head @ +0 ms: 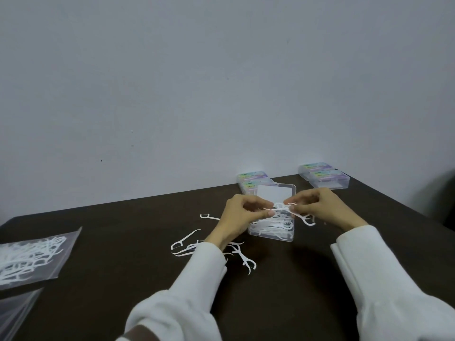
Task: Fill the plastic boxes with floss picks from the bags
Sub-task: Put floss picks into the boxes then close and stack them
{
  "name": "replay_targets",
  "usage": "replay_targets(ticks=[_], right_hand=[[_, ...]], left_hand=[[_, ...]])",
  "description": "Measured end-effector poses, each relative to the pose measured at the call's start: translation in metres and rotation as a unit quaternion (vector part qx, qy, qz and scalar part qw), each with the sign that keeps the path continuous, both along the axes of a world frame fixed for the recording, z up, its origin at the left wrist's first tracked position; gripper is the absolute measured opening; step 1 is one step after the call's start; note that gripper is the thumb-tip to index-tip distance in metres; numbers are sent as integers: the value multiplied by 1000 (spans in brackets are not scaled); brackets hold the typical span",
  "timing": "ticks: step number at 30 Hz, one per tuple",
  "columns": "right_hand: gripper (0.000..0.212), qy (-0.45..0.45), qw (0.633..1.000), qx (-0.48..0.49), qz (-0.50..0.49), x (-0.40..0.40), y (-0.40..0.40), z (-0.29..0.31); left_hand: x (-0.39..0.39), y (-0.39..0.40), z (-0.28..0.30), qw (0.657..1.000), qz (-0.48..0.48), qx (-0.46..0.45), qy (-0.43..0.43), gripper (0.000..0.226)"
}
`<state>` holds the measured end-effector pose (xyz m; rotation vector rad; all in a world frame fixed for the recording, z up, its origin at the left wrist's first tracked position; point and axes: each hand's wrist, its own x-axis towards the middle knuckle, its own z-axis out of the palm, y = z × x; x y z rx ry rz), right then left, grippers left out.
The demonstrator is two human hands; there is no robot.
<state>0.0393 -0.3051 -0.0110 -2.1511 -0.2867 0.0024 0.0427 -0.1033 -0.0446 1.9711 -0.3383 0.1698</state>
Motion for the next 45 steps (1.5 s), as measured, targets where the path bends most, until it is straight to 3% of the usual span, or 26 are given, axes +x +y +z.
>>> replay_targets(ticks=[6, 14, 17, 22, 29, 32, 38, 45], right_hand=[[17, 12, 1000, 28, -3, 3, 1, -3], [14, 3, 997, 72, -19, 4, -1, -3], [15, -6, 997, 70, -14, 5, 0, -5], [15, -53, 998, 26, -9, 8, 10, -12], [20, -116, 992, -44, 38, 8, 30, -24], [22, -114, 991, -37, 57, 8, 30, -24], [20, -113, 989, -95, -4, 13, 14, -25], [21, -90, 986, -135, 46, 10, 20, -24]], left_hand=[[1, 0, 2, 998, 56, -9, -42, 13], [5, 6, -2, 993, 113, -28, -25, 11], [6, 9, -5, 993, 114, 6, -3, 12], [5, 12, -10, 994, 99, 35, 16, 13], [4, 12, -10, 991, 124, 39, -31, 22], [2, 12, -9, 991, 118, 39, -41, 24], [-1, 8, -9, 998, 52, 31, 7, 17], [-1, 9, -12, 995, 46, 88, -18, 14]])
